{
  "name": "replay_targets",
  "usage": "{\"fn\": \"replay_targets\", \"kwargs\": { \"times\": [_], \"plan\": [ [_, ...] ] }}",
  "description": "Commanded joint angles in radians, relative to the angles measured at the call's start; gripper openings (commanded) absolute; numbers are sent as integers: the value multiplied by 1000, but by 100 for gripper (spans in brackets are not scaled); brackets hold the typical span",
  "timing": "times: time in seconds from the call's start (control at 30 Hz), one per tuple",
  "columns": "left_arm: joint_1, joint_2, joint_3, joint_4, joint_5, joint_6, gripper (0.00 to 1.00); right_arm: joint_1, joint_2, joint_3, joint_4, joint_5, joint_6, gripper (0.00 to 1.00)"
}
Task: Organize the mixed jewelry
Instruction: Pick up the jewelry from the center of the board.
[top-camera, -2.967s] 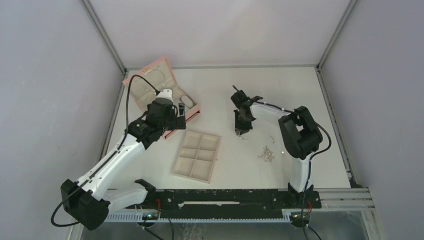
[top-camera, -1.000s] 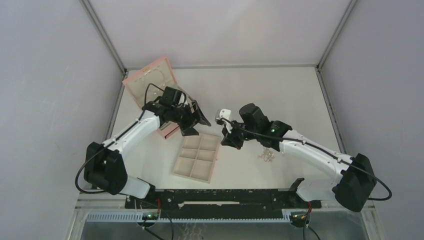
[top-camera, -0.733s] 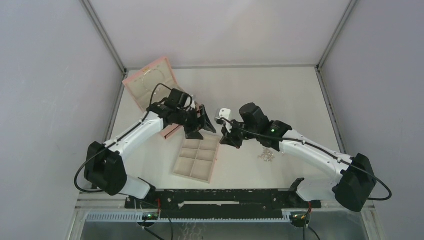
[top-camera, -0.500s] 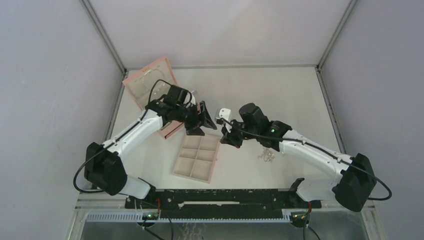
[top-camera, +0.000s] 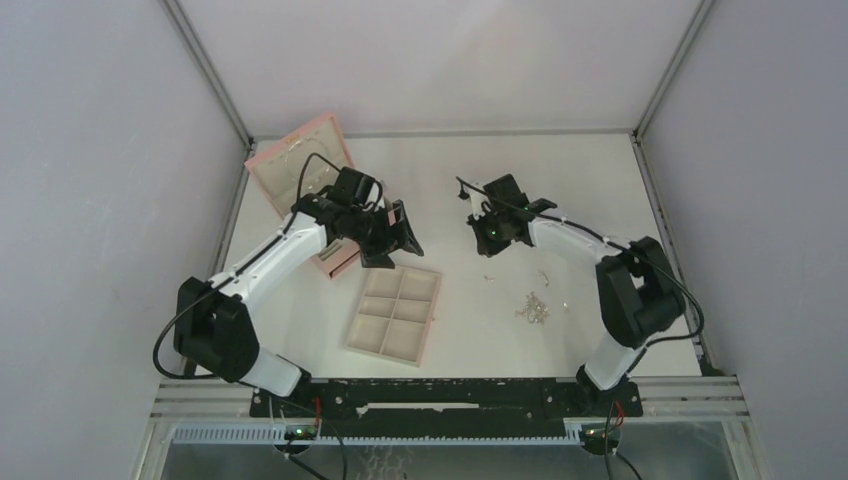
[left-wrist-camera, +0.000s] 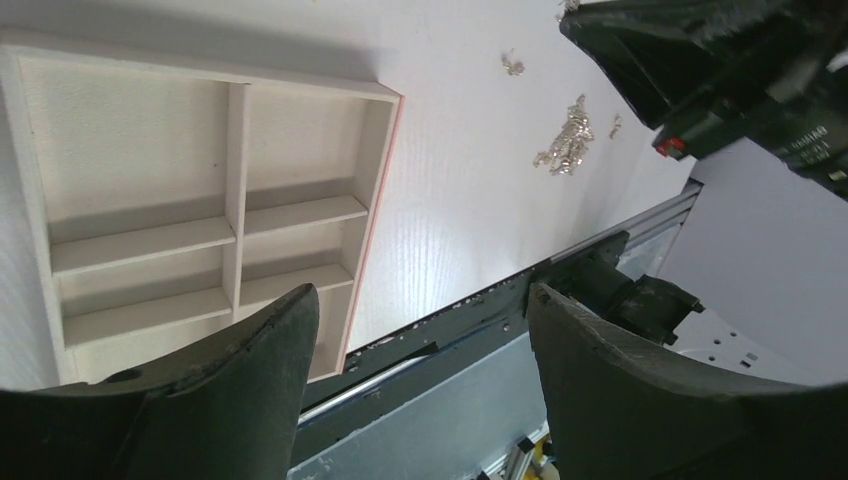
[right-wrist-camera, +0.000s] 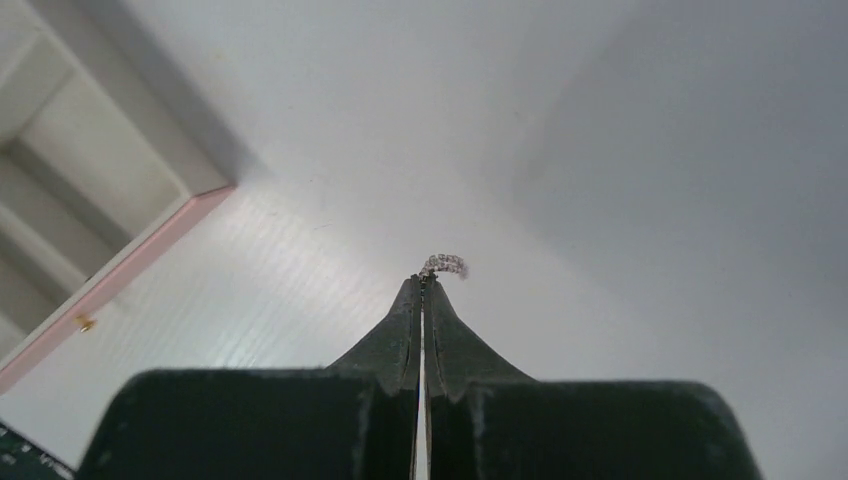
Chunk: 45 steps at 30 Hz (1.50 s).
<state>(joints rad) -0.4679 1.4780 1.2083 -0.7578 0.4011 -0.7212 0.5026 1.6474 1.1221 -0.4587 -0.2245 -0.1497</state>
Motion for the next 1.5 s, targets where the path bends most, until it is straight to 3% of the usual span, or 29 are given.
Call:
{"fn": "replay_targets", "kwargs": {
  "times": [0.0,0.1,0.33,0.37,0.43,0.57,0.77,0.87,0.93,1.0,1.03,1.1,1.13,1.17,1.47],
  "plan": [
    [2,4,23,-3,-21,33,82,35,104,119,-48,107,-17,0],
    [2,9,27,-4,-20,37,82,57,197,197,-127,162,-44,3],
    [2,17,27,-4,-25,47,82,94,195,222,-184,154,-4,37],
    [2,18,27,-4,-25,48,82,86,180,223,-187,135,10,49],
    [3,22,30,-4,-27,53,82,68,149,222,-189,103,35,53],
    [2,28,49,-17,-45,63,83,33,86,209,-154,74,108,51],
    [2,33,53,-16,-55,64,83,-37,69,169,-23,29,428,42],
    [2,30,47,-16,-60,66,83,9,149,247,-117,155,469,40],
    [2,27,45,-17,-69,69,83,7,177,260,-145,193,580,29],
    [2,27,43,-18,-73,71,83,-11,175,220,-95,144,682,7],
    [2,27,42,-17,-74,73,83,-13,167,190,-54,133,721,3],
    [3,28,40,-17,-76,72,83,1,161,161,-12,157,762,8],
    [2,29,38,-17,-78,72,83,12,164,161,-6,178,777,21],
    [2,28,35,-15,-77,70,83,21,170,161,-1,193,791,24],
    [2,27,18,-1,-69,67,83,33,230,164,-1,275,873,27]
  ]
}}
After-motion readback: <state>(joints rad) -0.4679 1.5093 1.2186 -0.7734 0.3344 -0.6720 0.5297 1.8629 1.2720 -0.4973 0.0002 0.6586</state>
